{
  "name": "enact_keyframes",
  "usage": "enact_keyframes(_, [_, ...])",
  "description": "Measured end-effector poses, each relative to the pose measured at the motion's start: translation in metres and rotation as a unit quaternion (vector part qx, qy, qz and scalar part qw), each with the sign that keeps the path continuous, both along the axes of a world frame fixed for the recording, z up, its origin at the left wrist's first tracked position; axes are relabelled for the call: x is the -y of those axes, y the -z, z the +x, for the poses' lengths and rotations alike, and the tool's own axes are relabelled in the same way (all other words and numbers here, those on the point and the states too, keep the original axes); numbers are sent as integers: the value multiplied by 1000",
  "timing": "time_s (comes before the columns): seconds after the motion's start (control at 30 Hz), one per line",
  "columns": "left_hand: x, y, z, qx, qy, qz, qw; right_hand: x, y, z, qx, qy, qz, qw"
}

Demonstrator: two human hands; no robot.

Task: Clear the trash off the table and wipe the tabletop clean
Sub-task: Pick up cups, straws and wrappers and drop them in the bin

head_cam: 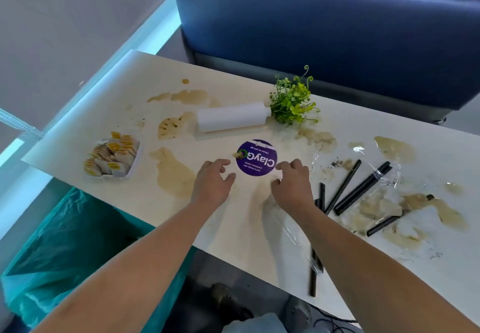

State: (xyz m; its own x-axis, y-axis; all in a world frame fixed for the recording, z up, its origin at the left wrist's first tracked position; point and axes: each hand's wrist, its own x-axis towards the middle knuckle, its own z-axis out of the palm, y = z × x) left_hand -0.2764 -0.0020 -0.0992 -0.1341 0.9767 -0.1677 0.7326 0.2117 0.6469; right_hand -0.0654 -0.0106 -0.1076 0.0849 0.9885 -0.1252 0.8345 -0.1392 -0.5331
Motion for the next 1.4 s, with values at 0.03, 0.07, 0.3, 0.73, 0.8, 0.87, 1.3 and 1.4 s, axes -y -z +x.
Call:
enact_keyframes(0.03, [-5, 1, 3, -6, -2, -2, 1000, 1, 2, 4, 0, -3, -1, 1000])
enact_keyframes(0.07, [-12, 4, 7, -10, -2, -1, 1000, 1, 5, 9, 0, -7, -3, 1000])
enact_keyframes(0.3, [-49, 23, 22, -47, 16, 3, 999, -10, 18, 29, 2, -12, 13, 1000])
enact_keyframes(0.73, [-75, 43, 22, -116, 71, -9, 991, -10, 25, 36, -4, 13, 41, 999])
enact_keyframes(0.8, [-75, 44, 22, -121, 76, 1, 990, -8, 28, 36, -1, 14, 38, 999])
enact_keyframes(0.87, [-75, 45, 23, -127, 80, 3, 989, -5, 30, 36, -1, 15, 36, 999])
enact_keyframes(1.3, [-55, 41, 40, -78, 61, 16, 995, 0, 36, 34, 48, -54, 30, 997])
enact_keyframes(1.4, [-45, 40, 43, -51, 60, 26, 997, 2, 35, 34, 64, -71, 26, 995])
